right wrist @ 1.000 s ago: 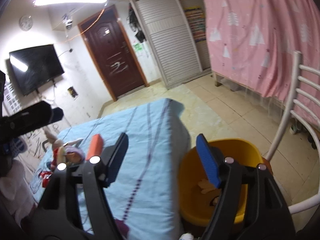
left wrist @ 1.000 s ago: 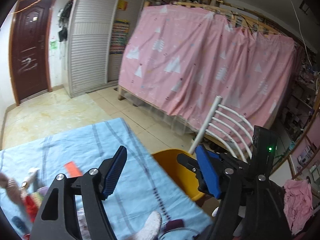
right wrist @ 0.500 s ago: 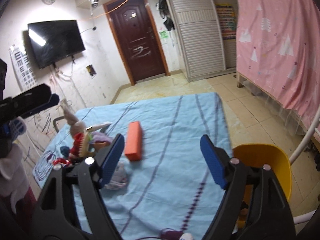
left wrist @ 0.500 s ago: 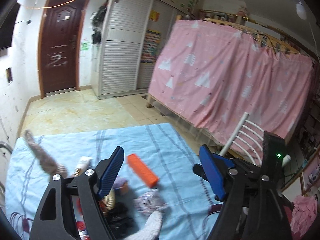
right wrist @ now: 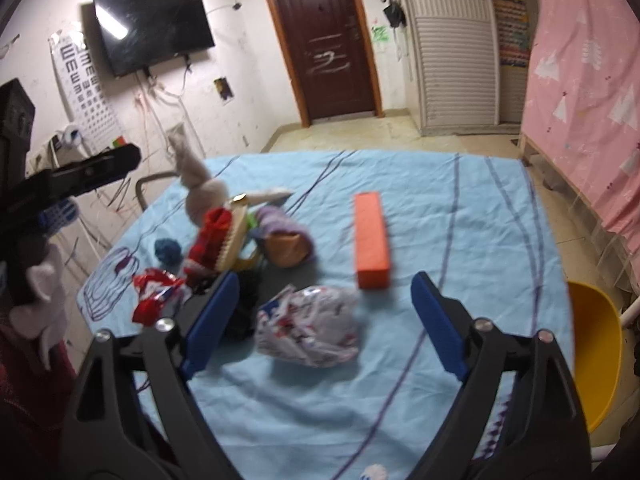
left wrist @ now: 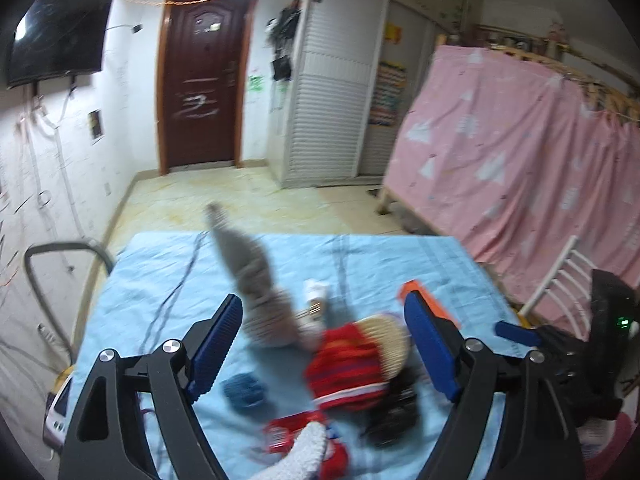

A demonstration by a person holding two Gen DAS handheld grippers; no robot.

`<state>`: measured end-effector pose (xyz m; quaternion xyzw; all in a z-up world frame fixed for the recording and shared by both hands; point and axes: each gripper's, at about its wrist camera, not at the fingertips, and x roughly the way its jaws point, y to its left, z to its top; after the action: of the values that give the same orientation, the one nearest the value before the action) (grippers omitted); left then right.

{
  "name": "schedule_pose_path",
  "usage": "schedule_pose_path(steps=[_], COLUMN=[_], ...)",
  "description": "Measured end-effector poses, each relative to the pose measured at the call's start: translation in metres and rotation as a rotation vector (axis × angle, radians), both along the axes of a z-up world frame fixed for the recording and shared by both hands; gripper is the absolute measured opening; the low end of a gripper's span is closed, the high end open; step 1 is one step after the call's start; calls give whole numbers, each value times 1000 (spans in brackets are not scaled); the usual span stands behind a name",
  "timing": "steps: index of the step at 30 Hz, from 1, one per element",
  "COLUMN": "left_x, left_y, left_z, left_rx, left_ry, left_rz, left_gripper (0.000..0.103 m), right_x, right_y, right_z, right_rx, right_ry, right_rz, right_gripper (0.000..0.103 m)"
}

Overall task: Collect trash
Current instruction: 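Move both tools back to the bed toward the remaining clutter, then grasp the white plastic bag with the right tool while the left tool grasps the blue knit ball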

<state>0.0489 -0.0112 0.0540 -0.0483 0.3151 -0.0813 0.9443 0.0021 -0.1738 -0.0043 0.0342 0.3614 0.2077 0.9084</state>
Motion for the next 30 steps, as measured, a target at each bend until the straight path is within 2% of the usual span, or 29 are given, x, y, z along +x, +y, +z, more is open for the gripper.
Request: schedule_pose_path(steps=[9, 21, 24, 27, 29, 30], left_x=[8, 21, 21, 21, 23, 24], left_y=[25, 32, 30, 24, 22, 22], left_z=[-40, -85, -92, -96, -99, -101], left_rx=[45, 87, 111, 132, 129, 129], left_ry=[101, 217, 228, 240, 261, 270], left_rz=[79, 93, 85, 75, 70, 68], left_gripper=[76, 76, 76, 65, 46, 43], right_x=[4, 11, 11, 12, 12, 12], right_y=[27, 39, 41, 43, 44, 44], right_z=[-18, -31, -32, -33, -34, -34], right_rx=[-54, -96, -109, -122, -125, -127], right_ry=[69, 118, 119, 124, 124, 121], right_rz=[50, 78, 85, 87, 87, 86], right_gripper=[89, 89, 81, 67, 60, 59])
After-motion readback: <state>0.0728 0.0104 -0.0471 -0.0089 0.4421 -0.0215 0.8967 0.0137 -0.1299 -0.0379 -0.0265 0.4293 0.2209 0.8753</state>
